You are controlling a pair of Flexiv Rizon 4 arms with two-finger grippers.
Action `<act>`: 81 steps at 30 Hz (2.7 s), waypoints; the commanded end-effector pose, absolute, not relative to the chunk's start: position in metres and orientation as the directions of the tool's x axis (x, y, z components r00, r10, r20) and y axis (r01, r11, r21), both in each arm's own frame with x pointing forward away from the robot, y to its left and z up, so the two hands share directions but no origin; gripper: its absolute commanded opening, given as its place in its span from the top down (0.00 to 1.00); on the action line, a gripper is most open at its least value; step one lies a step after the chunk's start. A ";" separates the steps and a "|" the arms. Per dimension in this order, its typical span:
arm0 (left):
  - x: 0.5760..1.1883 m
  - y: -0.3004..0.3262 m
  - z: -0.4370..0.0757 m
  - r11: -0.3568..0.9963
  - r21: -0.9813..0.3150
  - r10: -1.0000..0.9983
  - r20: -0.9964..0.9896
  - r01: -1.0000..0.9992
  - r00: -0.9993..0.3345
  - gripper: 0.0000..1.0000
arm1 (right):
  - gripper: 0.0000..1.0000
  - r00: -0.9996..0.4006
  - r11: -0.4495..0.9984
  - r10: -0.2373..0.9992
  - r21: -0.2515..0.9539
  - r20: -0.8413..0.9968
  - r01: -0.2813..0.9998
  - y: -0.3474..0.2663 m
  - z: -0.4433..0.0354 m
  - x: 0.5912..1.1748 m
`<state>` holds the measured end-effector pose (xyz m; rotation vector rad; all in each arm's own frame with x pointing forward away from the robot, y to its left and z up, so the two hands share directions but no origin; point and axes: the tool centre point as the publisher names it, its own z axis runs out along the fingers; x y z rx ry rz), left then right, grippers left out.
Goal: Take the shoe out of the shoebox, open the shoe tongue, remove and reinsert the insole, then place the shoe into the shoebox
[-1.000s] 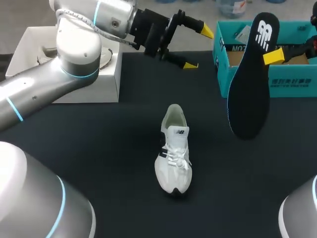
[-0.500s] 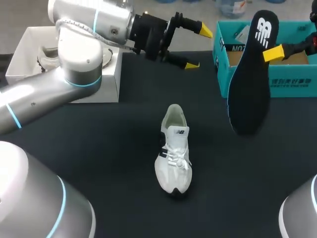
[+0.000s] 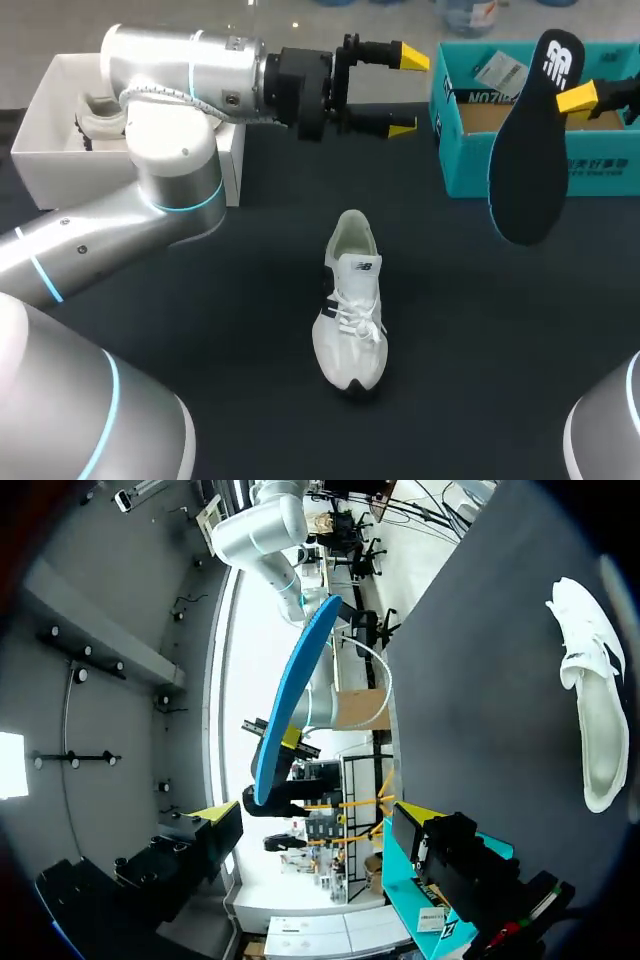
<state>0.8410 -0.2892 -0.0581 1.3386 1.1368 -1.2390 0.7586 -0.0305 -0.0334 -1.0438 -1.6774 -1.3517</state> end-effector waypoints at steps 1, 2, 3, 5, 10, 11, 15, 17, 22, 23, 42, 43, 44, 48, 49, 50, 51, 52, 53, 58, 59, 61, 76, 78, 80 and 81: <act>0.835 -0.290 -0.048 -0.109 0.086 0.000 -0.996 0.990 0.087 0.00 | 1.00 -0.371 0.285 0.124 0.325 0.920 0.902 -0.032 -0.027 0.802; 0.833 -0.291 -0.045 -0.104 0.094 -0.007 -0.996 0.990 0.094 0.00 | 1.00 -0.360 0.287 0.129 0.312 0.924 0.906 -0.033 -0.028 0.806; 0.832 -0.292 -0.044 -0.098 0.102 -0.015 -0.995 0.990 0.101 0.00 | 1.00 -0.346 0.284 0.134 0.299 0.929 0.911 -0.034 -0.029 0.809; 0.830 -0.294 -0.042 -0.090 0.115 -0.031 -0.993 0.989 0.113 0.00 | 1.00 -0.327 0.282 0.138 0.280 0.935 0.918 -0.035 -0.032 0.818; 0.824 -0.309 -0.043 -0.084 0.115 -0.080 -0.991 0.990 0.109 0.00 | 1.00 -0.274 0.269 0.148 0.228 0.950 0.936 -0.031 -0.040 0.839; 0.823 -0.313 -0.046 -0.084 0.114 -0.080 -0.991 0.990 0.108 0.00 | 1.00 -0.261 0.270 0.151 0.214 0.954 0.939 -0.030 -0.042 0.842; 0.819 -0.322 -0.054 -0.099 0.136 -0.067 -0.989 0.986 0.130 0.00 | 1.00 -0.220 0.273 0.160 0.171 0.962 0.947 -0.026 -0.048 0.853; 0.817 -0.325 -0.056 -0.109 0.147 -0.063 -0.988 0.983 0.141 0.00 | 1.00 -0.196 0.281 0.159 0.146 0.968 0.948 -0.023 -0.049 0.857; 0.814 -0.334 -0.061 -0.118 0.175 -0.060 -0.984 0.978 0.169 0.00 | 1.00 -0.129 0.300 0.172 0.073 0.977 0.951 -0.020 -0.051 0.862; 0.814 -0.336 -0.061 -0.118 0.176 -0.059 -0.984 0.977 0.170 0.00 | 1.00 -0.111 0.302 0.173 0.054 0.979 0.952 -0.018 -0.053 0.862; 0.811 -0.359 -0.062 -0.086 0.208 -0.098 -0.975 0.974 0.200 0.20 | 1.00 -0.050 0.368 0.200 -0.028 0.978 0.929 0.007 -0.065 0.874; 0.812 -0.357 -0.063 -0.083 0.205 -0.095 -0.976 0.975 0.197 0.20 | 1.00 -0.050 0.367 0.202 -0.029 0.978 0.930 0.006 -0.065 0.874; 0.813 -0.356 -0.064 -0.079 0.204 -0.092 -0.976 0.976 0.196 0.19 | 1.00 -0.049 0.366 0.204 -0.030 0.978 0.930 0.005 -0.065 0.874; 0.815 -0.355 -0.068 -0.065 0.193 -0.081 -0.979 0.979 0.187 0.31 | 1.00 -0.046 0.361 0.210 -0.034 0.977 0.932 0.003 -0.065 0.876; 0.816 -0.356 -0.069 -0.062 0.191 -0.081 -0.979 0.980 0.186 0.55 | 1.00 -0.048 0.357 0.209 -0.030 0.977 0.934 0.003 -0.065 0.877; 0.816 -0.356 -0.070 -0.059 0.188 -0.081 -0.980 0.980 0.183 0.59 | 1.00 -0.053 0.357 0.204 -0.024 0.977 0.934 0.004 -0.064 0.877; 0.815 -0.357 -0.070 -0.059 0.187 -0.081 -0.980 0.981 0.182 0.73 | 1.00 -0.054 0.354 0.200 -0.021 0.978 0.935 0.004 -0.064 0.877; 0.815 -0.358 -0.070 -0.057 0.186 -0.082 -0.980 0.981 0.182 0.91 | 1.00 -0.054 0.352 0.199 -0.020 0.978 0.936 0.005 -0.064 0.877; 0.815 -0.358 -0.071 -0.053 0.183 -0.085 -0.980 0.982 0.178 0.93 | 1.00 -0.055 0.350 0.195 -0.017 0.979 0.937 0.005 -0.065 0.877; 0.814 -0.362 -0.071 -0.043 0.170 -0.090 -0.982 0.985 0.165 0.97 | 1.00 -0.059 0.342 0.189 -0.010 0.980 0.940 0.008 -0.065 0.878; 0.814 -0.363 -0.072 -0.043 0.169 -0.090 -0.982 0.985 0.164 0.97 | 1.00 -0.060 0.339 0.187 -0.008 0.981 0.941 0.008 -0.065 0.878; 0.813 -0.364 -0.072 -0.041 0.167 -0.096 -0.982 0.985 0.162 1.00 | 1.00 -0.059 0.337 0.186 -0.007 0.981 0.941 0.009 -0.065 0.877; 0.820 -0.349 -0.066 -0.040 0.150 -0.093 -0.985 0.988 0.146 1.00 | 0.00 -0.230 0.228 0.212 0.180 0.950 0.957 -0.007 -0.037 0.853; 0.822 -0.345 -0.064 -0.038 0.146 -0.090 -0.986 0.989 0.142 1.00 | 0.00 -0.251 0.212 0.216 0.205 0.944 0.956 -0.012 -0.032 0.844; 0.822 -0.341 -0.063 -0.041 0.149 -0.082 -0.986 0.988 0.146 1.00 | 0.00 -0.292 0.199 0.221 0.250 0.931 0.948 -0.013 -0.028 0.834; 0.823 -0.338 -0.063 -0.042 0.151 -0.076 -0.986 0.988 0.148 1.00 | 0.00 -0.290 0.194 0.222 0.249 0.931 0.949 -0.014 -0.027 0.829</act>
